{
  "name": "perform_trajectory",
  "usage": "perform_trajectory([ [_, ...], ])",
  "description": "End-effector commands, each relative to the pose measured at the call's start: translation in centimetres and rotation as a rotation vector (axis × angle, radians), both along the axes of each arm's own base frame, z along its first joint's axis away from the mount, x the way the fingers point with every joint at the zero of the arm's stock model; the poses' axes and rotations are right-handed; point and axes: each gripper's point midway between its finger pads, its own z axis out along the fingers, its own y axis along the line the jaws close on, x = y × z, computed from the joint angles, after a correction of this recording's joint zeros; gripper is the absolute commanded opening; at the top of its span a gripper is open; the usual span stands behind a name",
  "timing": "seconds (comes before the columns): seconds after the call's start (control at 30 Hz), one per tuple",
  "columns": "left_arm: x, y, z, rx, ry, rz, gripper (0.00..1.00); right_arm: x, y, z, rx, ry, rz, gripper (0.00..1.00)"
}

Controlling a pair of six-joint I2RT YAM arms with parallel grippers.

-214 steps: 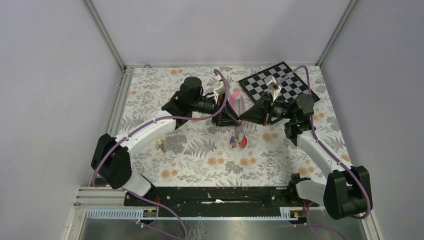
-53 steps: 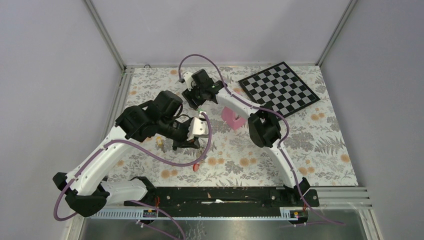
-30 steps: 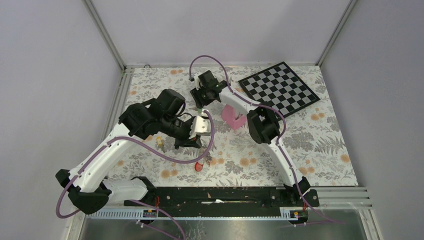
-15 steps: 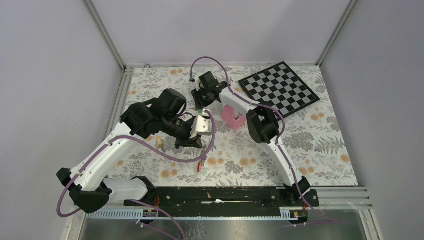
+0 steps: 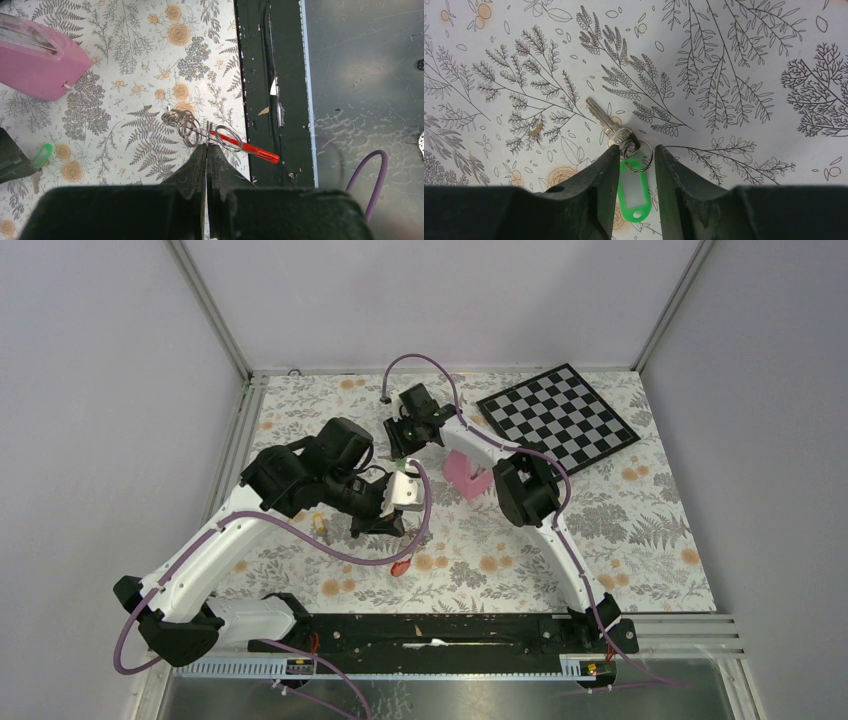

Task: Put the keys on the keyring

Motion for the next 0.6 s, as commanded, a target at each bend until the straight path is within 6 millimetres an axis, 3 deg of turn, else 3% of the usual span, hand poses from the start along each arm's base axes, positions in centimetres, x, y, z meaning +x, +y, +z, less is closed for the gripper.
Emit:
perform_trajectory([
  [0.0,-0.3,-0.8,2.2,-0.078,-0.029,-0.029,0.0,-1.0,-0.4,1.6,0.006,0.028,-0.002,0.38],
  [0.57,-0.1,-0.9,2.1,-0.076,-0.033,-0.023,0.0,-0.8,-0.2,3.9,0.028,-0.007,-0.001,0.24],
])
